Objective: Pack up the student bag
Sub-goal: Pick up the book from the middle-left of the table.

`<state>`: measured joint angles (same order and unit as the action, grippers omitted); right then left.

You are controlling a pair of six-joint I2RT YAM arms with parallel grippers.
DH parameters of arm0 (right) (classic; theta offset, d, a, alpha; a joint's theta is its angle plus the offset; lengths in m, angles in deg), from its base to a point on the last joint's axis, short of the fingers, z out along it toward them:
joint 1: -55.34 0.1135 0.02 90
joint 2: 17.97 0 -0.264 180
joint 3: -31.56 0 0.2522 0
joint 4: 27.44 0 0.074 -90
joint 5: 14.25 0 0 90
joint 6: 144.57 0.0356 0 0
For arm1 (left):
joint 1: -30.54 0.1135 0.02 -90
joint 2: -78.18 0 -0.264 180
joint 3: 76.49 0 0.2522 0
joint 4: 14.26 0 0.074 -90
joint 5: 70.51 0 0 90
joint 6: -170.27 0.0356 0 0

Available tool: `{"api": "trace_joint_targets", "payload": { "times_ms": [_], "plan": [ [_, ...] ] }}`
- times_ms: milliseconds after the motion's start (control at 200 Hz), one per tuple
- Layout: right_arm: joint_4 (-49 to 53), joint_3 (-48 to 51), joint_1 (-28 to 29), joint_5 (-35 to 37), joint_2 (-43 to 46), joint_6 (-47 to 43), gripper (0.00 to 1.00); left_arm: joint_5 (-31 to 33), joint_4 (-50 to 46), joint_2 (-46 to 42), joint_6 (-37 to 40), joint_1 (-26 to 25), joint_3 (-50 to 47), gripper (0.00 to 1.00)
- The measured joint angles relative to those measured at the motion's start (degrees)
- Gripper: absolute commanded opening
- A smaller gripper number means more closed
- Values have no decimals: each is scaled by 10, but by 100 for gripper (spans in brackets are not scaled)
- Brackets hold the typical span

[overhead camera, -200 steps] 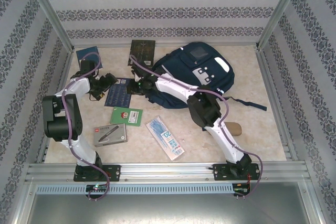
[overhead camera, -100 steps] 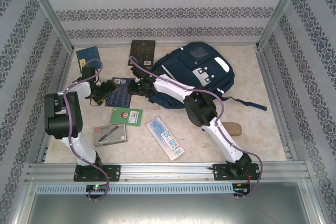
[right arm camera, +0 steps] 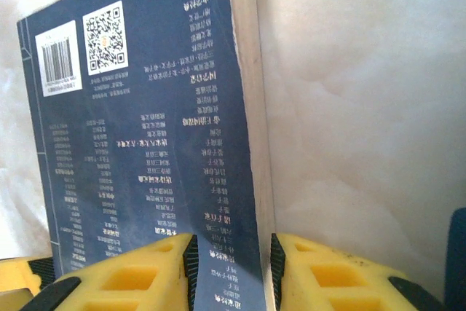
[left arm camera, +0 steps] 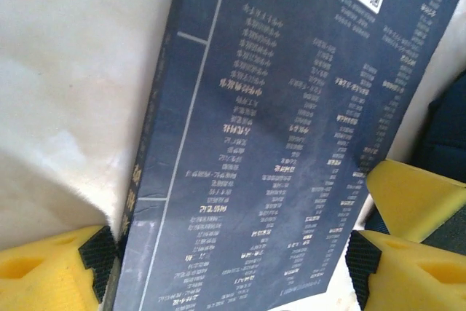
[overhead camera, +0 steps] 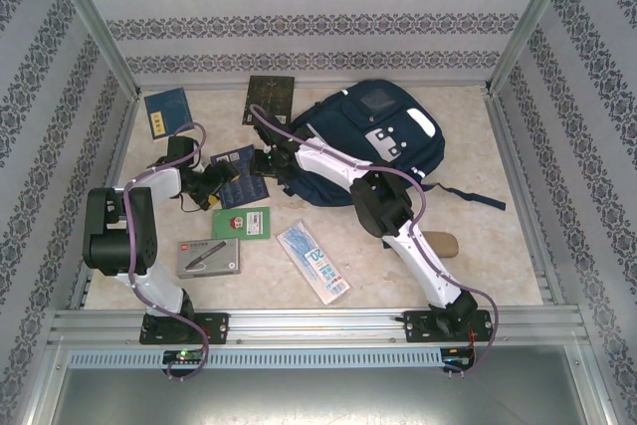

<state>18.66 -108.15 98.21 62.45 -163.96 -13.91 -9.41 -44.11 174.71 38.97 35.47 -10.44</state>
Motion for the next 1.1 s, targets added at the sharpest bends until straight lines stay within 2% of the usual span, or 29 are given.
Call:
{"api": "trace_joint_targets", "payload": {
  "times_ms": [145, 465, 844, 1104],
  "plan": [
    [3, 0, 0, -3, 0, -7, 27, 29, -29, 4, 30, 0, 16, 84],
    [17, -12, 1, -11, -10, -16, 26, 30, -47, 23, 49, 1, 33, 78],
    [20, -12, -5, -16, -11, -16, 26, -65, 63, 8, 4, 20, -20, 71],
    [15, -13, -23, -5, -11, -16, 26, -157, 116, -16, -45, 19, -43, 66]
  ]
}}
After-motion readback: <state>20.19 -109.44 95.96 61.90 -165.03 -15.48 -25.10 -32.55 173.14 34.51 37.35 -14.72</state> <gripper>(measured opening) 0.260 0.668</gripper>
